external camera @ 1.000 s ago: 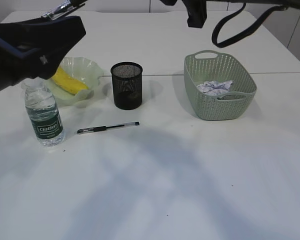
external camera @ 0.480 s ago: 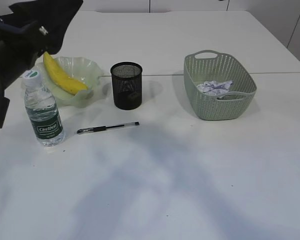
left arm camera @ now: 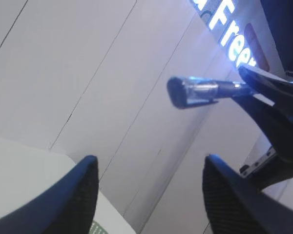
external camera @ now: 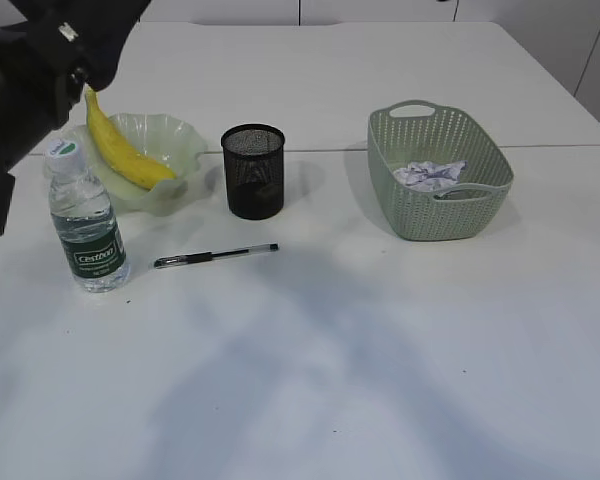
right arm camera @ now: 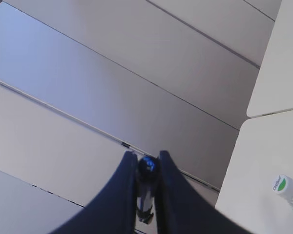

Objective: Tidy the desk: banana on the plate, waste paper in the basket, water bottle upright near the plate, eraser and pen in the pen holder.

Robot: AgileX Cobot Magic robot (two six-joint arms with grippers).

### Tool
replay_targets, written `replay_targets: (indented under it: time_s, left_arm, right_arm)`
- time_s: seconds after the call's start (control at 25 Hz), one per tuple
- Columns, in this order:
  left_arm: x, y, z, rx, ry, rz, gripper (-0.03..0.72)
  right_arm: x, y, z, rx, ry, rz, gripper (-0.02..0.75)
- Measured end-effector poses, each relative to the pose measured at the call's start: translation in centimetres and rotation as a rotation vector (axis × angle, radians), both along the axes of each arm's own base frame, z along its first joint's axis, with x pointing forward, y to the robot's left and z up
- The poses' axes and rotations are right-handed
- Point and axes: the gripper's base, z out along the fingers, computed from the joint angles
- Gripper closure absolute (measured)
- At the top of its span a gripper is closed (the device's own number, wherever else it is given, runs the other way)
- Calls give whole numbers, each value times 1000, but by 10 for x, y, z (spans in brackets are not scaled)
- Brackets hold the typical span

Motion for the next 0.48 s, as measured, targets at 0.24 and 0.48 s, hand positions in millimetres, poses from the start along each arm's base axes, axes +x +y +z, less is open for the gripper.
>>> replay_targets:
  time_s: [0.24, 0.48]
  left_arm:
    - [3, -4, 11, -53, -12, -41, 246]
    - [-1, -5, 19, -50, -47, -68, 255]
  right_arm:
    - [0, 0, 0, 1, -1, 4, 694]
    - [0, 0, 0, 1, -1, 4, 694]
